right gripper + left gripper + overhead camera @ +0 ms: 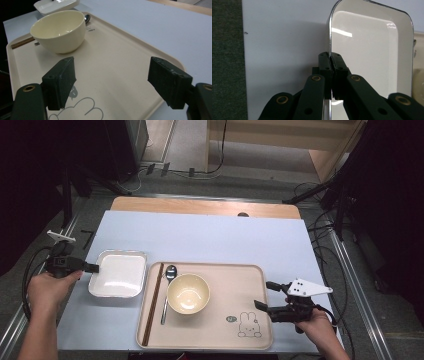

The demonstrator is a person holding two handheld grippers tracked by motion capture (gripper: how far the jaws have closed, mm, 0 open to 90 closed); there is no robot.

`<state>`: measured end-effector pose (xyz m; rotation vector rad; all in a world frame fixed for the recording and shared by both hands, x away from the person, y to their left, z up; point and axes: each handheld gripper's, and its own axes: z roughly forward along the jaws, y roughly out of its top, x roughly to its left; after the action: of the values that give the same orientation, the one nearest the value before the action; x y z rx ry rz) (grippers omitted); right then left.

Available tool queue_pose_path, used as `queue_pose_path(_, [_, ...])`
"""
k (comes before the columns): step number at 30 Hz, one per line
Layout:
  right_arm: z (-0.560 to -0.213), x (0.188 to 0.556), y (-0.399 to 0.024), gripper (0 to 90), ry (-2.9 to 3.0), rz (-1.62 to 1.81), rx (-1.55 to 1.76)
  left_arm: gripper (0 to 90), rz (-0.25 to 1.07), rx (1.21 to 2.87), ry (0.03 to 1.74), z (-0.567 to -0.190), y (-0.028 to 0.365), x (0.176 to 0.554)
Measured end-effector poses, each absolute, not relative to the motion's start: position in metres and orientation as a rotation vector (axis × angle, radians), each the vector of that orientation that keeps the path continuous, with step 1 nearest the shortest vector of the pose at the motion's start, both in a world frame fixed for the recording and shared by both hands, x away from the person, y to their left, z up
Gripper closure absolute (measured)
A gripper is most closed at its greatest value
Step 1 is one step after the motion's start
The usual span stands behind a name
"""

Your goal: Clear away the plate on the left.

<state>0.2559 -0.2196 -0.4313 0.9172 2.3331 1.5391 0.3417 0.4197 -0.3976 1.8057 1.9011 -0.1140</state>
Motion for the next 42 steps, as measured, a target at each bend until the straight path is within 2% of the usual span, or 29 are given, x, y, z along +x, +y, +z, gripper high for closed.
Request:
queue_pose_path(14, [-0.407, 0.264, -0.205, 19.4, 2.363, 1.528, 0.909, 89.4, -0.157, 1.873, 1.878, -0.368, 0.382, 0.370])
queue_pose_path(23, [-0.395, 0.283, -0.192, 17.1, 2.427, 1.518, 0.946, 89.4, -0.163, 1.902, 1.857, -0.350, 0.354, 0.393])
queue_pose_path(32, [-0.379, 0.302, -0.170, 22.0, 2.424, 1.517, 1.034, 89.4, -0.167, 1.915, 1.828, -0.336, 0.316, 0.416])
queue_pose_path(42, [-0.370, 0.323, -0.140, 27.0, 2.396, 1.523, 1.093, 89.4, -0.183, 1.945, 1.809, -0.341, 0.272, 0.432])
